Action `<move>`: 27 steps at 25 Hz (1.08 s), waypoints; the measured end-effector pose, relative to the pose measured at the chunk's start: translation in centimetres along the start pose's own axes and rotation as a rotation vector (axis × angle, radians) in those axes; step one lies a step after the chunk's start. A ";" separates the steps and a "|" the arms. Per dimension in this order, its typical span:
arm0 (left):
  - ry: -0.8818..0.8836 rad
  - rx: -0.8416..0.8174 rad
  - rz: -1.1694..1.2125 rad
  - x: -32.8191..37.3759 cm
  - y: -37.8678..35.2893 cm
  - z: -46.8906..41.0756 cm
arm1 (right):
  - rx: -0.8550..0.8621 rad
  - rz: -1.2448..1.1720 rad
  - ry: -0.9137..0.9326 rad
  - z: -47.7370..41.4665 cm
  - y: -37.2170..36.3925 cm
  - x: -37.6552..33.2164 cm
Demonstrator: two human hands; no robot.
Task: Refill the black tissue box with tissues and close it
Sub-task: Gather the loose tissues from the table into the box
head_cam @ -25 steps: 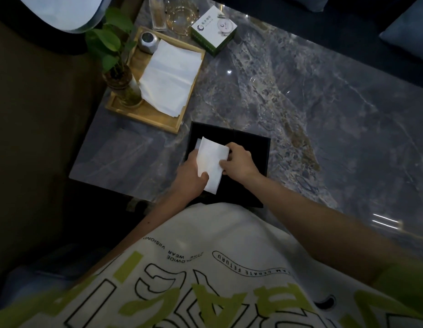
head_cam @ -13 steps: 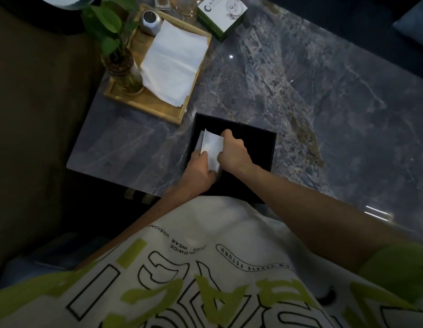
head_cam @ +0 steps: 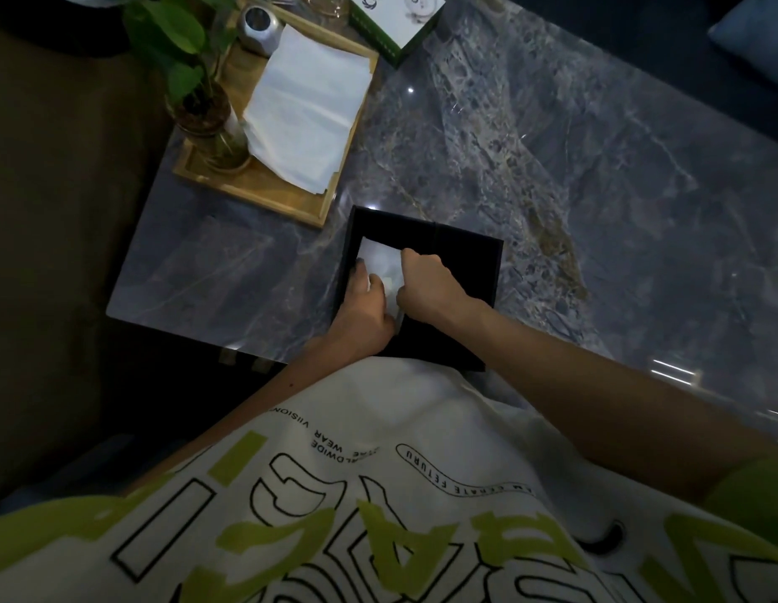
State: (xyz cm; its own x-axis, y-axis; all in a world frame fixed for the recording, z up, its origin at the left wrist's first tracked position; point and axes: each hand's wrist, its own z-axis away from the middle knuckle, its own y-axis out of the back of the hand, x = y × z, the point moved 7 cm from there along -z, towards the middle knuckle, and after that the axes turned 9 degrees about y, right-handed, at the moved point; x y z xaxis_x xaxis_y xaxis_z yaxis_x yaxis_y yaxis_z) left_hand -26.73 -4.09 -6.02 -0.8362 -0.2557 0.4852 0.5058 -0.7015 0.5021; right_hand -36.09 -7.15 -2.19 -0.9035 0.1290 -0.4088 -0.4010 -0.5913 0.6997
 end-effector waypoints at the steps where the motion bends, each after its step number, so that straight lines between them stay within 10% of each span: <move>1: -0.019 -0.022 -0.021 0.0 -0.5 0.1 | -0.004 0.043 0.061 0.1 0.1 -0.4; 14: 0.108 -0.184 -0.142 -0.9 -1.5 -0.8 | -0.216 0.312 0.192 -2.5 -3.7 -0.2; 27: -0.050 0.083 0.170 0.3 2.7 0.7 | 0.014 -0.214 0.074 -2.4 -0.4 2.1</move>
State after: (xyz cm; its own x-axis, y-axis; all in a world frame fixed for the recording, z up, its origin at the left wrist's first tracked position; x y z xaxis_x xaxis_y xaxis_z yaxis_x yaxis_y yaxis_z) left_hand -25.43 -5.64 -4.02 -0.7267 -0.3308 0.6020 0.6564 -0.5929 0.4665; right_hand -37.42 -8.53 -4.72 -0.7844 0.1910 -0.5901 -0.5845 -0.5458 0.6004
